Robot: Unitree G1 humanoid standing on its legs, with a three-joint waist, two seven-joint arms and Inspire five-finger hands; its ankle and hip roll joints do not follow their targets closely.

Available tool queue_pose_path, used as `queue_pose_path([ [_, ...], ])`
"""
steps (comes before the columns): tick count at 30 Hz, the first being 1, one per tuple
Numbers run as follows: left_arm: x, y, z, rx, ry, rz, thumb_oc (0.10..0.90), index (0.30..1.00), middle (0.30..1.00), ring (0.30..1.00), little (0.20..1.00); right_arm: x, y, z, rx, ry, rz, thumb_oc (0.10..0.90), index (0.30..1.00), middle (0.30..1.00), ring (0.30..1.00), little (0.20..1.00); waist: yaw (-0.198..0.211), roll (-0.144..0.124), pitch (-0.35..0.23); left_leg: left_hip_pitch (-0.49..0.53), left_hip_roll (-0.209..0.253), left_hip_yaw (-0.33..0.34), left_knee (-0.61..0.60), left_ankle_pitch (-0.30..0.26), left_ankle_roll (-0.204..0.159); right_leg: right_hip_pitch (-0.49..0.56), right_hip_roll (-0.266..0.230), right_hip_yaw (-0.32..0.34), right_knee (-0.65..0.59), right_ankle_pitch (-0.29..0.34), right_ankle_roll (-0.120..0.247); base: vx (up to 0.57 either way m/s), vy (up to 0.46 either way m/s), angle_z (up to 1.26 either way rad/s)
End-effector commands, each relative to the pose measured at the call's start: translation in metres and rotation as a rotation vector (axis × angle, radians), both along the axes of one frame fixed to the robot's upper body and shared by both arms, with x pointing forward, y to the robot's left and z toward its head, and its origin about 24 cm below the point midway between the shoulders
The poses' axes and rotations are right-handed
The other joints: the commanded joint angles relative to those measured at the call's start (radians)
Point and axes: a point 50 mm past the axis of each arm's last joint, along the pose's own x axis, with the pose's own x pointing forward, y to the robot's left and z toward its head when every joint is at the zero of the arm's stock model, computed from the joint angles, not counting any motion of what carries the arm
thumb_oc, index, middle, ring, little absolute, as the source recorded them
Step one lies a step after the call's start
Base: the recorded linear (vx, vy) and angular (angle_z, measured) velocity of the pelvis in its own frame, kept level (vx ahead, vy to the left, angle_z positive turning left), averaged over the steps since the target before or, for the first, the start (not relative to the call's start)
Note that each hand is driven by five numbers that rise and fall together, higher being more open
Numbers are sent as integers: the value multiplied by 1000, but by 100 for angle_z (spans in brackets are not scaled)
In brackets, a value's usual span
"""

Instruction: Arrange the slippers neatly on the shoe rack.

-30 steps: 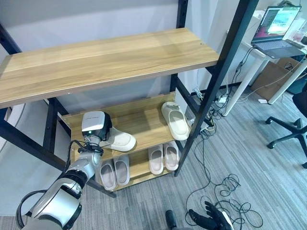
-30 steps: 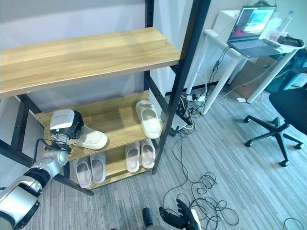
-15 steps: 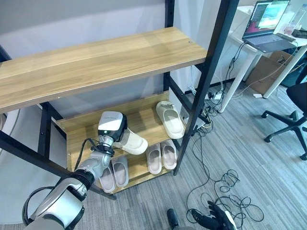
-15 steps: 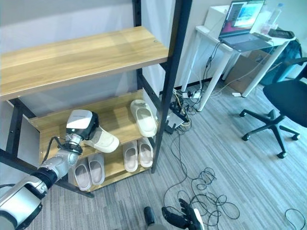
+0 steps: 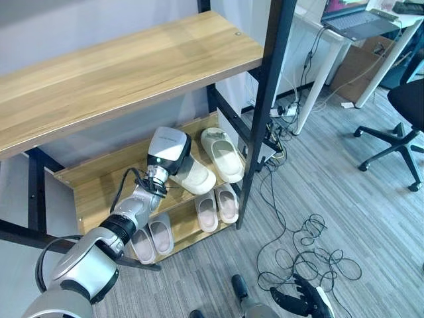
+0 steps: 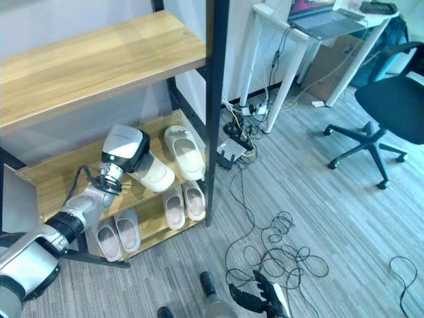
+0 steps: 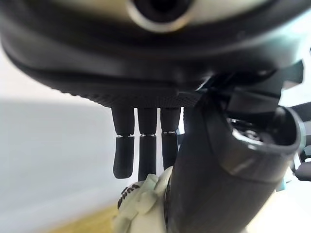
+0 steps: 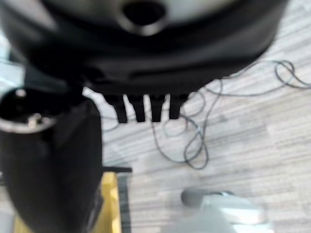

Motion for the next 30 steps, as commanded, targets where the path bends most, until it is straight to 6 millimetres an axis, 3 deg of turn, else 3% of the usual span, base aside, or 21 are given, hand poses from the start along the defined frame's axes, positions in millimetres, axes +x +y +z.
queue_pose_path([
  [1,19,24,91,64,-311,82,400,300,300,300,300,28,-9,27,-45,-191,35,800,900,900,900,900,-14,-1,5,-53,39,-58,4,-66,-49,45,-26,-25,19,-144,111,-62,-21,-9],
  [13,18,34,107,147,-337,85,400,300,300,300,300,37,-5,33,-32,-240,57,800,900,900,900,900,-18,-19,52,-96,55,-29,4,-48,-52,-15,-16,-9,26,-124,108,-14,-16,-12],
  [22,18,9,111,112,-364,-3,400,300,300,300,300,38,-5,32,-29,-238,57,800,900,900,900,900,-15,-28,65,-103,54,-40,4,-46,-53,-23,-14,-21,28,-123,105,0,0,0],
  [23,17,4,107,65,-359,-27,480,420,420,420,420,39,-4,32,-31,-239,60,800,900,900,900,900,-14,-29,69,-103,53,-41,4,-46,-53,-22,-15,-24,29,-124,104,0,0,0],
  [25,16,2,103,39,-356,-35,800,900,900,900,900,38,-3,31,-31,-237,57,800,900,900,900,900,-13,-29,70,-103,53,-43,4,-46,-53,-21,-16,-26,29,-125,104,0,0,0],
  [30,15,-5,99,-4,-339,-67,800,900,900,900,900,39,-1,30,-34,-234,64,800,900,900,900,900,-10,-28,69,-99,49,-54,4,-47,-54,-19,-16,-34,33,-130,98,0,0,0],
])
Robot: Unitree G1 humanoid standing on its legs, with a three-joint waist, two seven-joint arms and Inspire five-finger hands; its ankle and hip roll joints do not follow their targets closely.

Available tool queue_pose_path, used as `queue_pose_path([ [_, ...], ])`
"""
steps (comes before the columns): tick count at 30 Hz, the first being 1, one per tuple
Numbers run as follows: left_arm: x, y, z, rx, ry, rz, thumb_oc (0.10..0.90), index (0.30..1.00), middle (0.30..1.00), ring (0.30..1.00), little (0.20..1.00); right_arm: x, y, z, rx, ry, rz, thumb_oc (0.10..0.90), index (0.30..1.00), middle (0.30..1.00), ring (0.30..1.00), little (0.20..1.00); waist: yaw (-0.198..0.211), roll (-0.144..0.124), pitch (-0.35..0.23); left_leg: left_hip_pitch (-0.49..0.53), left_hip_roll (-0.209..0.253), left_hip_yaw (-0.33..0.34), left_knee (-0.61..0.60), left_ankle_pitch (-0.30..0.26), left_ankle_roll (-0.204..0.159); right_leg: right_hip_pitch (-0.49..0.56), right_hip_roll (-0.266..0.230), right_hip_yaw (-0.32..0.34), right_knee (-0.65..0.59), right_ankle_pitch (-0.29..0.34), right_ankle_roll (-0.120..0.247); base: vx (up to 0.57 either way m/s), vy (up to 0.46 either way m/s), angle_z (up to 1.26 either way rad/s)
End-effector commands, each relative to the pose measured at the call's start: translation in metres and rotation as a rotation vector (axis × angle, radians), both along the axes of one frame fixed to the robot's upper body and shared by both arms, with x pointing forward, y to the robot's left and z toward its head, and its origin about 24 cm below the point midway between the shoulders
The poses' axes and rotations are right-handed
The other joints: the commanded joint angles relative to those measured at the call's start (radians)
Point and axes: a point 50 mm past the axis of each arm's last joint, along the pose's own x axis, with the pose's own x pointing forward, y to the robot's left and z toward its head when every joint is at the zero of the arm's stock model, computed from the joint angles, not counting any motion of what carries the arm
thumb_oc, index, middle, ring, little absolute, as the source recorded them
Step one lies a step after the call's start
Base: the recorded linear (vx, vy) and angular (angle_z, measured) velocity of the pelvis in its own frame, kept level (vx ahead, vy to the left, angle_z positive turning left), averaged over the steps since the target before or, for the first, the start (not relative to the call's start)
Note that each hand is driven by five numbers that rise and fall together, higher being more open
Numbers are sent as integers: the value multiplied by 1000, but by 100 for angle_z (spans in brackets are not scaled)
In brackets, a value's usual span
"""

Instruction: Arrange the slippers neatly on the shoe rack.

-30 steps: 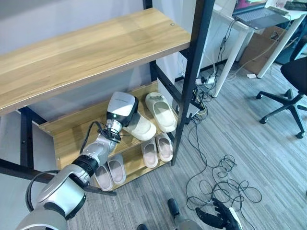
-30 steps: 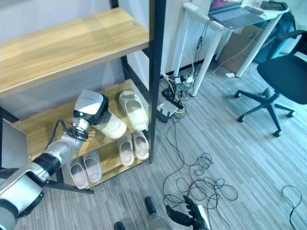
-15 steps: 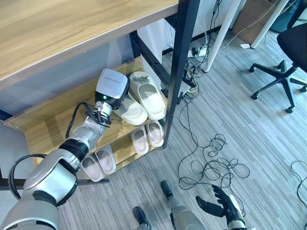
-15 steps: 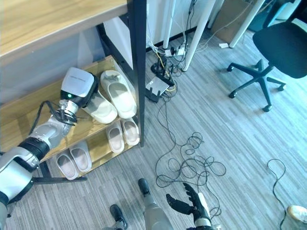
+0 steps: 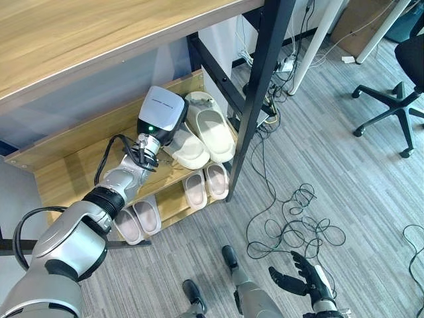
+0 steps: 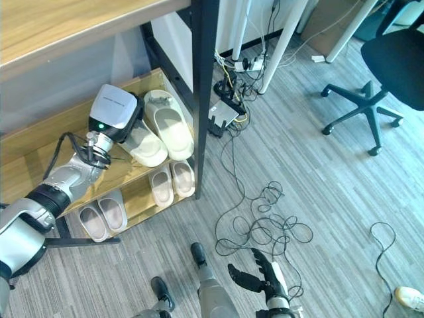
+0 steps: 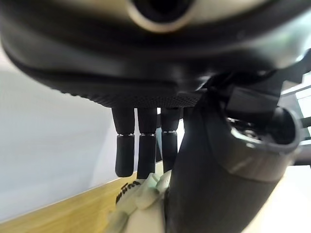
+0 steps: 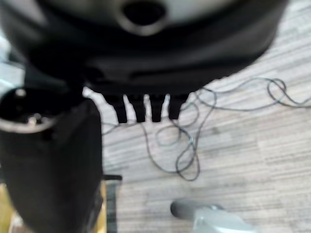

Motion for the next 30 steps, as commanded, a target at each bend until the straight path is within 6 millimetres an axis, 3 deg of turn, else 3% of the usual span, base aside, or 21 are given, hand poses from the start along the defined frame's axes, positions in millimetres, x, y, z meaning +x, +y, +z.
queue_pose_path([
  [1,4,-12,48,-134,-175,-64,800,900,900,900,900,8,-7,18,-25,-124,11,800,900,900,900,900,-16,17,-16,-17,38,-103,3,-53,-46,85,-37,-76,27,-157,108,0,0,0],
  [7,-1,-10,47,-217,-161,-91,800,900,900,900,900,6,-6,17,-16,-111,5,800,900,900,900,900,-8,18,-19,-10,36,-112,3,-54,-45,96,-36,-82,28,-163,104,0,0,0],
  [17,-18,-10,36,-595,-122,-206,800,900,900,900,900,0,-5,10,-1,-66,-19,800,900,900,900,900,17,15,-35,5,32,-132,3,-54,-43,123,-41,-101,24,-170,96,3,4,7],
  [30,-27,7,56,-759,-234,-231,800,900,900,900,900,-8,-6,5,3,-11,-9,800,900,900,900,900,28,10,-44,11,29,-145,3,-51,-42,137,-46,-111,23,-169,95,-15,1,4],
])
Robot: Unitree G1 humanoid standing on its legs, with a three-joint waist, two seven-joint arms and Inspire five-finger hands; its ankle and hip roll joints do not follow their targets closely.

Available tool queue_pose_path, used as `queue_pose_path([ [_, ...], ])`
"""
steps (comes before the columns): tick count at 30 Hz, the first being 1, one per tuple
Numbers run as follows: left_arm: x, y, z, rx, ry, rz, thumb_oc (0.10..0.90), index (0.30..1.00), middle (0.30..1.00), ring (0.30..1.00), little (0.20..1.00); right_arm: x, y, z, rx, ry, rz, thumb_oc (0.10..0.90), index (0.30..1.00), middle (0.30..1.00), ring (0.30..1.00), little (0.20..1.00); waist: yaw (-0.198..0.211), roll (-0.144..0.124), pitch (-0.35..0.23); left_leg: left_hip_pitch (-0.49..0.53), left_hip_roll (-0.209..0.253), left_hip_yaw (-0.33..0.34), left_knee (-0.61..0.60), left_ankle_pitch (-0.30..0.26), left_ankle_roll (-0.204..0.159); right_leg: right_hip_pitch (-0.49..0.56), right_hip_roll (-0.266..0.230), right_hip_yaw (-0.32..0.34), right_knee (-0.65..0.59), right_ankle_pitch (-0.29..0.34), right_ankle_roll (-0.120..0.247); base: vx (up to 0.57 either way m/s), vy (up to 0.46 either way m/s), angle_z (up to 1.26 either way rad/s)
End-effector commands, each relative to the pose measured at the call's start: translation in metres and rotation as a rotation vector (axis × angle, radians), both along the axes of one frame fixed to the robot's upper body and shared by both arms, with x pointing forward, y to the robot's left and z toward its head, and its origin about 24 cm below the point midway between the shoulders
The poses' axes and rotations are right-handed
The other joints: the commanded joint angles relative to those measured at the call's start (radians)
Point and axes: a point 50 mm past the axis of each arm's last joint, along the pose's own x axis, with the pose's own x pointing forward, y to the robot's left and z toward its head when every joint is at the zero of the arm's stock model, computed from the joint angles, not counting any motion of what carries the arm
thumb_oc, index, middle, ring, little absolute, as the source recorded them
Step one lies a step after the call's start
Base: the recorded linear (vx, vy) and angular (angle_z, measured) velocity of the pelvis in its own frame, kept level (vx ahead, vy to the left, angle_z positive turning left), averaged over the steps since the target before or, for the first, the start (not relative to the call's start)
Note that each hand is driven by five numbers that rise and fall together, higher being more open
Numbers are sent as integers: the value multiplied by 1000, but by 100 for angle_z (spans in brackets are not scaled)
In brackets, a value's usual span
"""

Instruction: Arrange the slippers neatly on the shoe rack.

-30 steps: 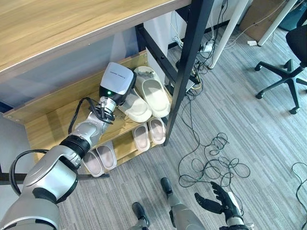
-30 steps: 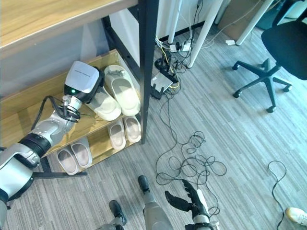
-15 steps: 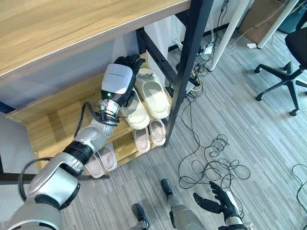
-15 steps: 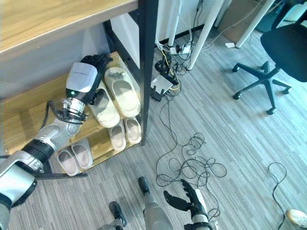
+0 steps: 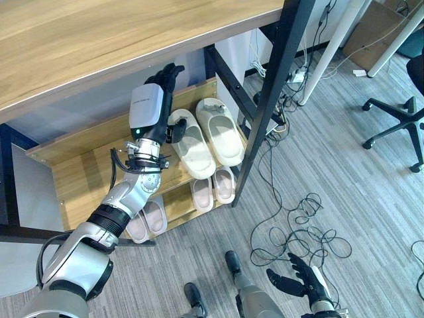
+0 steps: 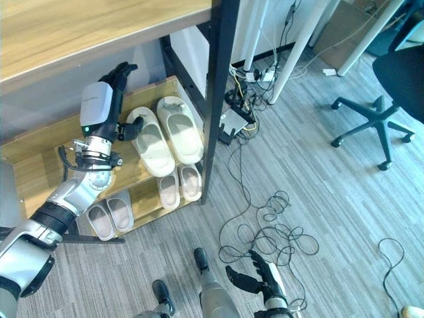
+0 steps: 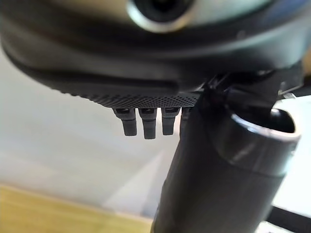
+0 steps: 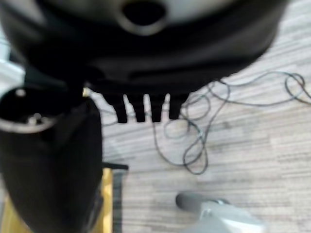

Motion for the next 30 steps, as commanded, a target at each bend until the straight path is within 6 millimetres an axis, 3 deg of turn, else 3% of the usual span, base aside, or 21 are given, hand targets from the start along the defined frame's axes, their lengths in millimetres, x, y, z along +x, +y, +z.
queue_pose_path([
  [1,-11,14,51,-122,-273,0,800,900,900,900,900,-11,-7,6,-5,-30,-27,800,900,900,900,900,4,2,-55,-33,19,-96,4,-54,-38,72,-46,-64,21,-169,101,0,0,0],
  [6,-14,24,39,-145,-238,38,800,900,900,900,900,-14,-7,5,0,-20,-36,800,900,900,900,900,11,1,-60,-26,19,-97,4,-54,-38,80,-47,-66,21,-170,100,0,0,0],
  [11,-14,19,-1,-221,-92,11,800,900,900,900,900,-15,-6,3,8,-10,-38,800,900,900,900,900,16,-6,-69,-14,19,-104,4,-51,-36,98,-49,-72,22,-174,99,0,0,0],
  [12,-14,19,-1,-221,-92,11,800,900,900,900,900,-15,-6,3,8,-9,-38,800,900,900,900,900,16,-6,-70,-14,18,-104,4,-51,-36,98,-49,-73,22,-174,99,0,0,0],
  [20,-12,-4,-49,-193,102,-6,800,900,900,900,900,-16,-1,1,29,-7,-54,800,900,900,900,900,18,-17,-77,-12,17,-112,4,-48,-33,105,-48,-79,19,-174,97,0,0,0],
  [30,-15,-32,-75,-281,237,-98,800,900,900,900,900,-16,-3,1,18,-6,-66,800,900,900,900,900,17,-20,-77,-9,20,-112,4,-46,-31,103,-47,-77,17,-173,95,0,0,0],
])
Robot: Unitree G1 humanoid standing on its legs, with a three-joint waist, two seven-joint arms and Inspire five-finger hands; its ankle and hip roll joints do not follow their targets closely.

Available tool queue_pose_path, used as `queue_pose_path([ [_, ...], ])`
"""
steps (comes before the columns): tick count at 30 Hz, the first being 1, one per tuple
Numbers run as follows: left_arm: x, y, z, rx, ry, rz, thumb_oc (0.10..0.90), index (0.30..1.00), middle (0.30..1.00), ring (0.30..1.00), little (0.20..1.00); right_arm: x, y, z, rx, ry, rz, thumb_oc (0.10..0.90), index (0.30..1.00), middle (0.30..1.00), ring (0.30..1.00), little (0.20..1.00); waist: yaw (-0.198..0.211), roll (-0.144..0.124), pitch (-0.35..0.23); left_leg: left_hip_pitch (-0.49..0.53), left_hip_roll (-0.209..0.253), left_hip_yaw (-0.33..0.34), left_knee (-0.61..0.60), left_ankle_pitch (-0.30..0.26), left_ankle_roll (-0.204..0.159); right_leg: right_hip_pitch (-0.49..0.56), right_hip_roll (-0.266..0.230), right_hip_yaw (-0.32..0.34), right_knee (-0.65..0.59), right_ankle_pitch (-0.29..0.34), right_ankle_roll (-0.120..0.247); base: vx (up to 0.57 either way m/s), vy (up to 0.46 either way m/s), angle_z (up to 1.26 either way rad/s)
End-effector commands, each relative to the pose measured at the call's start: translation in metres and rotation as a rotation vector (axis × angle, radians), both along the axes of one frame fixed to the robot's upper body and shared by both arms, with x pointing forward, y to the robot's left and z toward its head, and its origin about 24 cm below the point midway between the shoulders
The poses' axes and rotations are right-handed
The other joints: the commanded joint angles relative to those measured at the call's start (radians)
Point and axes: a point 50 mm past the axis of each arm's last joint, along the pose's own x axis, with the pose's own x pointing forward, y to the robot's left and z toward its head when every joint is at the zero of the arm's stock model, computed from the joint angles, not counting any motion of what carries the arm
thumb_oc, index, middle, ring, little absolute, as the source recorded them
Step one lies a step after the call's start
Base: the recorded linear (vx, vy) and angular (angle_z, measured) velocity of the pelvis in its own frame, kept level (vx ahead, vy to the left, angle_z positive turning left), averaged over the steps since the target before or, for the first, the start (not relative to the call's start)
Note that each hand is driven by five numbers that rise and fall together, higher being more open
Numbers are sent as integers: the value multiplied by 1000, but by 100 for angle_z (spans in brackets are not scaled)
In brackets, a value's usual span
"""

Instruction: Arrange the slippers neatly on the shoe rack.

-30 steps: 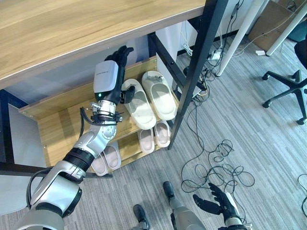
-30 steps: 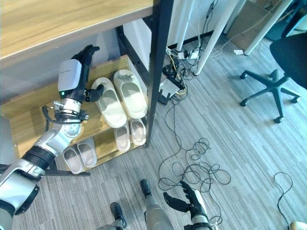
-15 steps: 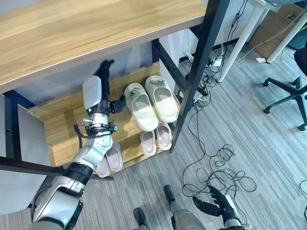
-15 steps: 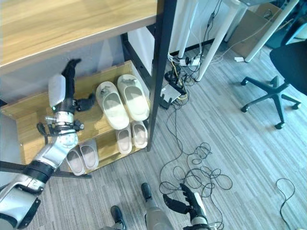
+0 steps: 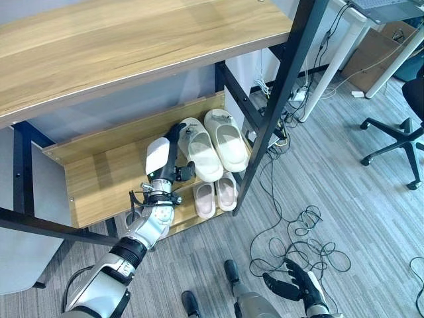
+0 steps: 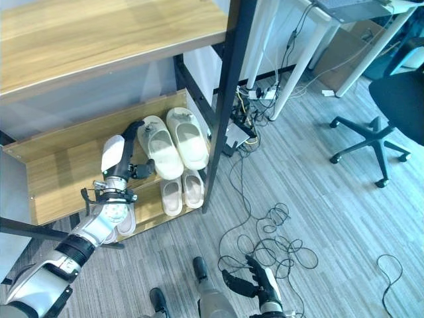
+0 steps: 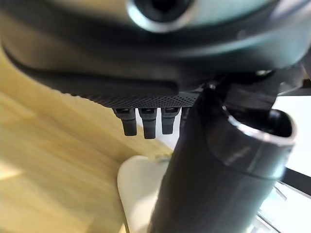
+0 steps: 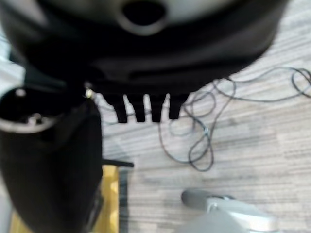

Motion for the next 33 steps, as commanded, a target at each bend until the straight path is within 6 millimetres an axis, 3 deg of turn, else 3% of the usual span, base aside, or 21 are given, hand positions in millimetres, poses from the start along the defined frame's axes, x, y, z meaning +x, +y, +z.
queue_pose_path([
  [1,10,-14,23,-80,-85,-60,800,900,900,900,900,-8,-13,9,-24,-47,-37,800,900,900,900,900,-6,16,-58,-56,24,-103,3,-43,-34,52,-40,-70,17,-158,81,0,0,0],
  [11,17,-31,4,-134,28,-74,800,900,900,900,900,-6,-11,8,-22,-50,-28,800,900,900,900,900,-28,9,-65,-69,33,-92,3,-40,-36,34,-35,-60,15,-150,84,0,0,0],
  [19,25,-26,10,-237,59,-92,800,900,900,900,900,-6,-15,9,-31,-46,-17,800,900,900,900,900,-43,5,-84,-67,39,-77,3,-40,-40,27,-32,-54,14,-147,86,0,0,0],
  [28,32,2,26,-293,22,-53,800,900,900,900,900,-10,-13,5,-17,-20,-3,800,900,900,900,900,-44,7,-108,-62,40,-72,3,-42,-43,33,-30,-54,11,-146,87,12,-9,-2],
  [33,32,27,22,-246,34,45,800,900,900,900,900,-14,-11,2,-10,-4,-7,800,900,900,900,900,-34,7,-116,-52,40,-79,3,-43,-45,48,-32,-65,9,-151,88,0,0,0],
])
